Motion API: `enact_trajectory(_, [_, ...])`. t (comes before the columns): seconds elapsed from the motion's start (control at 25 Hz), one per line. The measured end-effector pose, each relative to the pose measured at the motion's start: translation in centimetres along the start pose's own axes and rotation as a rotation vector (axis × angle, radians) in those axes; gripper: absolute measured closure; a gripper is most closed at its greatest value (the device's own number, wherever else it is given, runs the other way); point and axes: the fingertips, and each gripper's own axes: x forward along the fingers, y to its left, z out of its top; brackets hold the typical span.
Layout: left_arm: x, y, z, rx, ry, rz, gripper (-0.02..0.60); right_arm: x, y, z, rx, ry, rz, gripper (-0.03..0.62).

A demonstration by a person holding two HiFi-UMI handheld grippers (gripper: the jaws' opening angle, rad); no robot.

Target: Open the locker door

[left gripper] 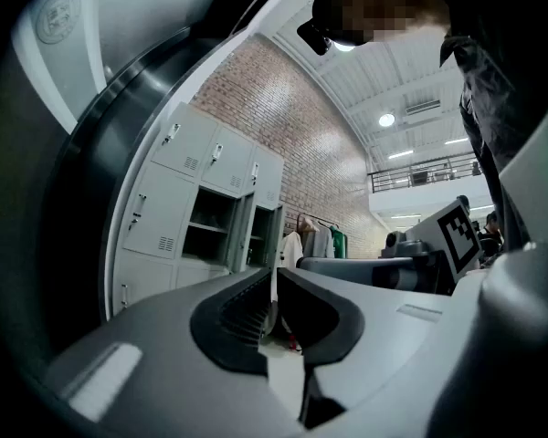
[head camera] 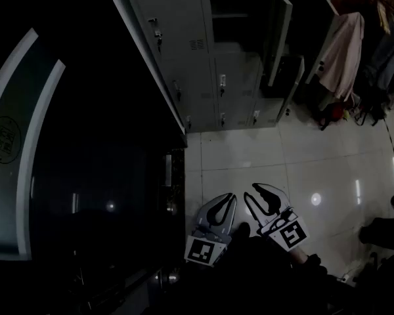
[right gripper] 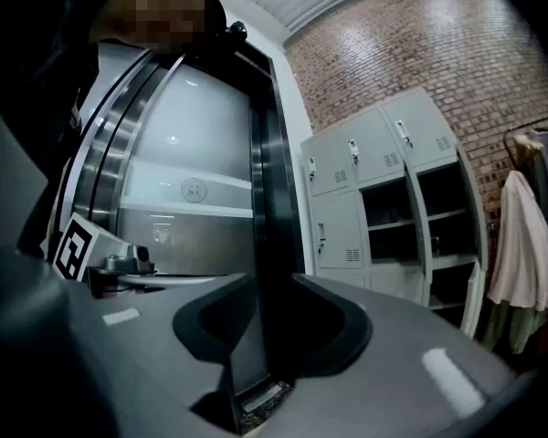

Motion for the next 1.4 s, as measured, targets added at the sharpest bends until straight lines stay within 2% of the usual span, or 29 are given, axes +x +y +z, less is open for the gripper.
enact_trajectory(0.24, [-2.1,9.5,2.5,0.001,0.008,0.04,0.541,10.5,0.6,0.1,-0.032,0.03,-0.018,0.477])
enact_trajectory(0.48, [-4.5,18.6,4.0,0.002,0.03,0.118,0.54,22.5,-1.1,1.1,-0.088,0.039,-0.015,0.477])
enact_trajectory(0.64, [-5.7,22.7,4.3,-0.015,0.021,0.192,0.54,31.2,-5.2,0.5,-0.085,0.057,-0.006,0.488])
enact_trajectory(0.84, [-5.4,26.7,3.6,-0.045,0.021,0.247,0.54,42.6,-11.2,1.2,-0.07,0.077,-0.028,0.49])
enact_trajectory(0.96, [-3.8,29.7,3.3,-0.069,0.026,0.284,0.54,49.8,-15.1,1.8,-0.102,0.077,-0.043,0.491])
enact_trajectory(1.2, [1.4,37.0,4.4,-0.053,0.053,0.359,0.54,62.5,-22.2,3.5,-0.147,0.061,-0.057,0.491])
enact_trajectory(1.4, [4.5,41.9,5.8,-0.036,0.052,0.425,0.54,68.5,-24.9,4.5,-0.131,0.032,-0.068,0.491])
